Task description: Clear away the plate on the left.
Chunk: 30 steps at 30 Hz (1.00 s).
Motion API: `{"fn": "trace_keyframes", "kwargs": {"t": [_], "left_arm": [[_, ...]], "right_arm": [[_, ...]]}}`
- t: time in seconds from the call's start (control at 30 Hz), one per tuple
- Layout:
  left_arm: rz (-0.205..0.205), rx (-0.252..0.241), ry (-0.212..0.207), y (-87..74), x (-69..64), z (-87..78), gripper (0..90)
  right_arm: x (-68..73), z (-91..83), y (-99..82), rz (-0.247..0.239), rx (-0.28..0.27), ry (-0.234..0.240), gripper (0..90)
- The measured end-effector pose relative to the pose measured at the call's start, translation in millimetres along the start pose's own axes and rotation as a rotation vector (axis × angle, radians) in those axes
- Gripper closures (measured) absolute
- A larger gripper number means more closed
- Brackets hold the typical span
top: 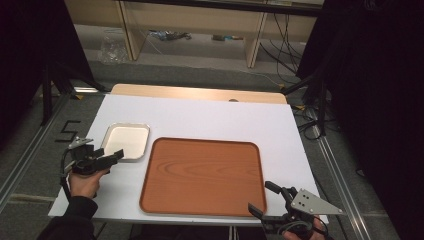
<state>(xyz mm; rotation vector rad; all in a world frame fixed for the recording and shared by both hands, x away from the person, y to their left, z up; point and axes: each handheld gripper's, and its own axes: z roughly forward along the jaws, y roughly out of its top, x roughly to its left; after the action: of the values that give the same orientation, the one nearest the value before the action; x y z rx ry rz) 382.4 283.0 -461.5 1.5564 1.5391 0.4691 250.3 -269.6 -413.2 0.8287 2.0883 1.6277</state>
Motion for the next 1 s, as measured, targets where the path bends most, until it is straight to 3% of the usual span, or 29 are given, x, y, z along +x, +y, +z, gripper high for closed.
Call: {"fn": "trace_keyframes", "kwargs": {"t": [0.07,0.1,0.13,0.17,0.3,0.4,0.43,0.5,0.57,0.6,0.63,0.73,0.77,0.9,0.97,1.0], "left_arm": [[-0.001,-0.001,0.019,2.2,3.6,1.8,21.5],[-0.005,-0.001,0.028,4.9,8.0,4.6,21.6],[-0.005,-0.001,0.028,4.9,8.0,4.6,21.7],[-0.006,0.0,0.031,6.5,10.1,6.2,22.5],[0.005,0.011,0.061,11.8,16.1,12.9,23.4],[0.005,0.02,0.087,15.9,22.1,18.2,25.0],[-0.004,0.025,0.102,17.1,24.4,20.3,25.1],[-0.032,0.028,0.106,18.7,28.1,24.3,25.3],[-0.024,0.035,0.115,21.7,32.9,28.4,25.4],[-0.04,0.037,0.122,22.2,33.2,29.6,25.6],[-0.025,0.044,0.118,23.5,36.0,31.1,25.7],[-0.035,0.054,0.123,24.1,37.1,34.3,26.1],[-0.011,0.07,0.129,24.8,39.1,35.5,26.2],[-0.008,0.088,0.135,26.0,45.6,40.1,29.5],[-0.028,0.081,0.141,26.2,47.5,43.2,30.3],[-0.01,0.093,0.14,26.8,50.2,44.3,31.1]], "right_arm": [[0.6,0.3,0.0,0.004,-0.007,-0.001,16.1],[2.3,0.8,-0.4,0.031,0.0,0.014,16.1],[0.5,-0.2,0.1,0.001,0.003,0.004,16.1],[2.1,0.1,-0.2,0.03,0.01,0.014,16.1],[0.6,-0.9,0.5,0.0,0.014,-0.002,16.2],[1.5,-1.6,0.4,0.025,0.019,-0.005,16.2],[0.5,-1.5,0.3,0.007,0.012,-0.014,16.2],[0.8,-1.8,0.3,0.01,0.014,-0.009,16.2],[0.7,-1.7,0.3,0.01,0.015,-0.01,16.2],[0.8,-1.3,0.1,0.011,0.007,-0.015,16.2],[0.8,-1.3,0.2,0.011,0.007,-0.014,16.2],[0.8,-0.8,0.0,0.01,0.004,-0.015,16.2],[0.9,-2.4,0.9,0.019,0.027,-0.01,16.2],[0.6,-2.4,0.8,0.013,0.026,-0.008,16.3],[-0.3,-1.5,0.2,-0.005,0.019,-0.018,16.3],[0.2,-1.5,0.3,0.001,0.019,-0.015,16.3]]}}
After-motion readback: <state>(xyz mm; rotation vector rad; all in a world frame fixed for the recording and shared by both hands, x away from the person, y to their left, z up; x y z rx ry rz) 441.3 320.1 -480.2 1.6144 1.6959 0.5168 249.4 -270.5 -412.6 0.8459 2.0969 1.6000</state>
